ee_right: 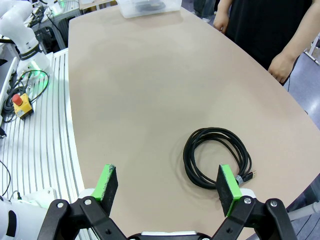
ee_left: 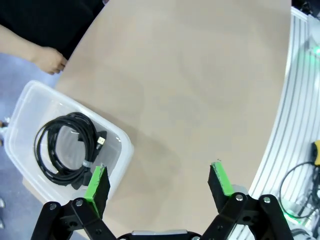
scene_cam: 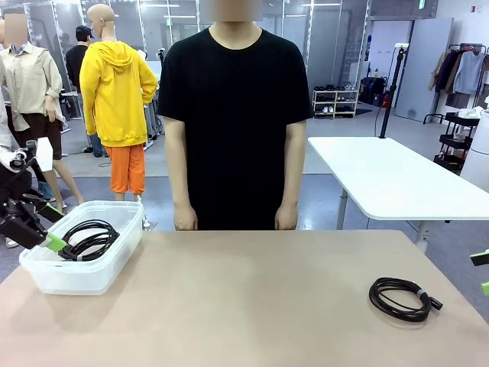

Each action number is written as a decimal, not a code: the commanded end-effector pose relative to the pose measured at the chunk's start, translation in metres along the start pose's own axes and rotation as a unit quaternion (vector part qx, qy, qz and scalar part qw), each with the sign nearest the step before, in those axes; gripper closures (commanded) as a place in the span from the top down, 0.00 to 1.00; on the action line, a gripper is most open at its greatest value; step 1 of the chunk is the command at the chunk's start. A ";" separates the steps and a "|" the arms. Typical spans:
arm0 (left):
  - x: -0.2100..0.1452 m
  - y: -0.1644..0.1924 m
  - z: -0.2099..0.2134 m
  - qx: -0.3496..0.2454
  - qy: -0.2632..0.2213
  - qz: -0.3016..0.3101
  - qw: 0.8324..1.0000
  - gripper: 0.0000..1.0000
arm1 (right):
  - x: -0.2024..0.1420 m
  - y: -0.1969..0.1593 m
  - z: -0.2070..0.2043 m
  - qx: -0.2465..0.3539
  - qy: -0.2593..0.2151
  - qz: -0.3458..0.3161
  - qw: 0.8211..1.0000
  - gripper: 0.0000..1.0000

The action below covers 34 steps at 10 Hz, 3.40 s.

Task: Organize and store the cables.
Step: Place the USB Extension Cable into the Organizing box.

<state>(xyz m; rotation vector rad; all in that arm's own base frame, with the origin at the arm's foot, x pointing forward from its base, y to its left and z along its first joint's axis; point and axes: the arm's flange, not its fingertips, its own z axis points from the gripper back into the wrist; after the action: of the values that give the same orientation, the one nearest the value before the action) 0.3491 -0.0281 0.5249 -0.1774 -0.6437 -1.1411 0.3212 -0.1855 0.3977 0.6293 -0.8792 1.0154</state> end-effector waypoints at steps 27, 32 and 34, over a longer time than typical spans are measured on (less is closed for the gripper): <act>-0.078 0.021 0.033 -0.053 -0.088 -0.060 0.993 1.00 | 0.051 -0.091 -0.158 -0.145 0.377 -0.229 0.886 1.00; -0.078 0.021 0.033 -0.053 -0.088 -0.060 0.993 1.00 | 0.016 -0.114 -0.190 -0.165 0.379 -0.283 0.865 1.00; -0.078 0.021 0.033 -0.053 -0.088 -0.060 0.993 1.00 | 0.006 -0.120 -0.193 -0.165 0.385 -0.295 0.859 1.00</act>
<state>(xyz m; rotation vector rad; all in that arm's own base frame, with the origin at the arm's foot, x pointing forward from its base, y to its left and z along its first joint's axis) 0.3337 0.0556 0.5113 -0.3237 -0.7450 -1.2700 0.4870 -0.0798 0.2977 0.1483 -0.1081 0.4834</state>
